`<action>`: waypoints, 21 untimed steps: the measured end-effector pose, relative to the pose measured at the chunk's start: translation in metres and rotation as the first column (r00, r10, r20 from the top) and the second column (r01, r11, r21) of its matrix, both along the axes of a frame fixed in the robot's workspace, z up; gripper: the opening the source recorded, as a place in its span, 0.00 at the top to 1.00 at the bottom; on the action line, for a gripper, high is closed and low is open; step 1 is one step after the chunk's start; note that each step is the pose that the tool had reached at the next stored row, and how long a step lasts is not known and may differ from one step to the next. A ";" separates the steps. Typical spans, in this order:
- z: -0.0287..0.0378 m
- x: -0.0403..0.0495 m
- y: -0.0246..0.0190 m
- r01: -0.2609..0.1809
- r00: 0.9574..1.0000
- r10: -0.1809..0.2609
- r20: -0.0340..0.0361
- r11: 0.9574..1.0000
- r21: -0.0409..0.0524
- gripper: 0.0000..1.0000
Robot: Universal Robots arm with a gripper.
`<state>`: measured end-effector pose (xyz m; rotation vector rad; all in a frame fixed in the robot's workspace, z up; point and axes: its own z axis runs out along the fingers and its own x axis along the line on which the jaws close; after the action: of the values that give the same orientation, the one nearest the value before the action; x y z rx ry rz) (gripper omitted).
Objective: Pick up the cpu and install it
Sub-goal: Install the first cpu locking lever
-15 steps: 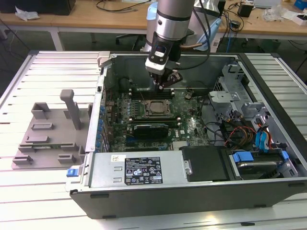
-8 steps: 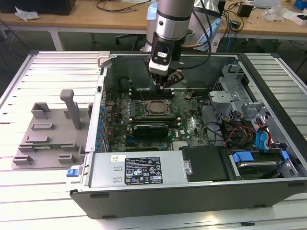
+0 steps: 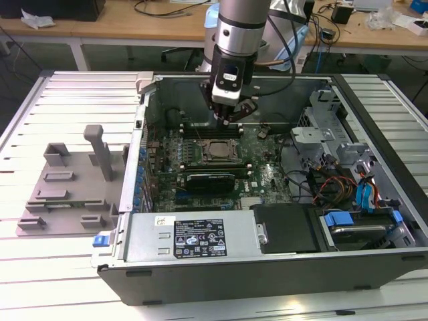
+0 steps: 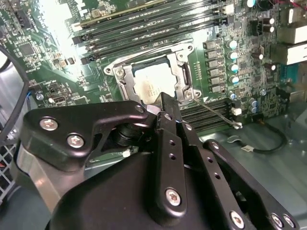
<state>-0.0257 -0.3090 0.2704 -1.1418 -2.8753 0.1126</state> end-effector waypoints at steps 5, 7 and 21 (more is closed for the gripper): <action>0.0000 0.0000 0.0000 -0.057 0.998 0.057 0.000 0.998 0.000 0.89; 0.0000 0.0000 0.0000 -0.072 0.997 0.072 0.000 0.997 0.000 0.89; 0.0000 0.0000 0.0000 -0.230 0.973 0.230 0.000 0.973 0.000 0.89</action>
<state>-0.0257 -0.3090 0.2703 -0.8034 -2.9964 0.1204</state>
